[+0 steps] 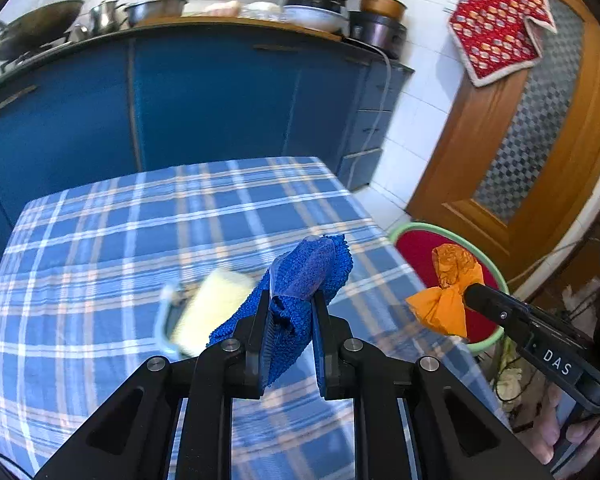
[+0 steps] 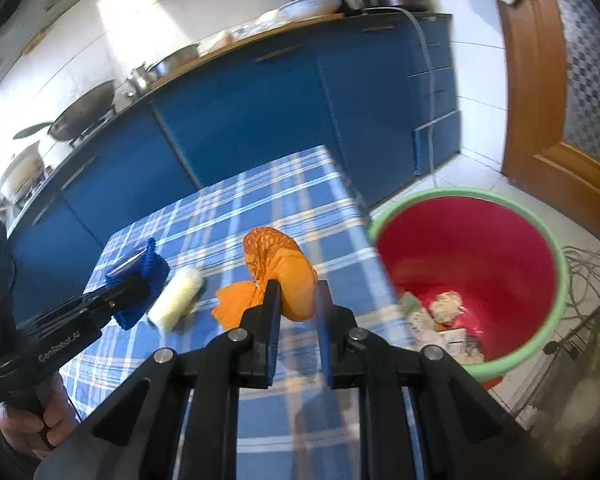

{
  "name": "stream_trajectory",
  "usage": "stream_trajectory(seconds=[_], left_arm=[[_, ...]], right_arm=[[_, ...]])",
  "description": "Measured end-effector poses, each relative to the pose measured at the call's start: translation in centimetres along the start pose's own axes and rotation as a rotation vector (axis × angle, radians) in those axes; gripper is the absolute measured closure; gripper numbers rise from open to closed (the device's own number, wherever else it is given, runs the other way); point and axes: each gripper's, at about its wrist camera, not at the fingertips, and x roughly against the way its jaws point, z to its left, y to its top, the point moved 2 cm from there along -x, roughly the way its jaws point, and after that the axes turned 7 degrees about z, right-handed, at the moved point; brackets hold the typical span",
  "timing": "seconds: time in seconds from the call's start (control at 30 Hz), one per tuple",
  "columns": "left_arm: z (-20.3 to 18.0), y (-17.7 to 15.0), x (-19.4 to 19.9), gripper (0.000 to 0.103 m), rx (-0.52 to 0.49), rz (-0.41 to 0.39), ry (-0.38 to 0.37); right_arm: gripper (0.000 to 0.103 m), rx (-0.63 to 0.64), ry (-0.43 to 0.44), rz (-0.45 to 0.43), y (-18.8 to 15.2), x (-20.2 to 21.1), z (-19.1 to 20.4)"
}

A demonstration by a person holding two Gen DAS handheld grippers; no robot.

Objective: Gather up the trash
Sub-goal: 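Carry blue cloth with left tool while right tool carries orange bag to bucket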

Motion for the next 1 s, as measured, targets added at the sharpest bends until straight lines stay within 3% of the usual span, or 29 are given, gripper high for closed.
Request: stream_trajectory(seconds=[0.57,1.0], left_arm=[[-9.8,1.7,-2.8,0.086,-0.140,0.039,-0.087],[-16.3,2.6,-7.0,0.086,-0.242,0.091,-0.133]], right_arm=[[0.084,-0.155,-0.123,-0.076,-0.3,4.0,-9.2],[0.084,-0.291,-0.181,-0.084,-1.2,4.3,-15.7]])
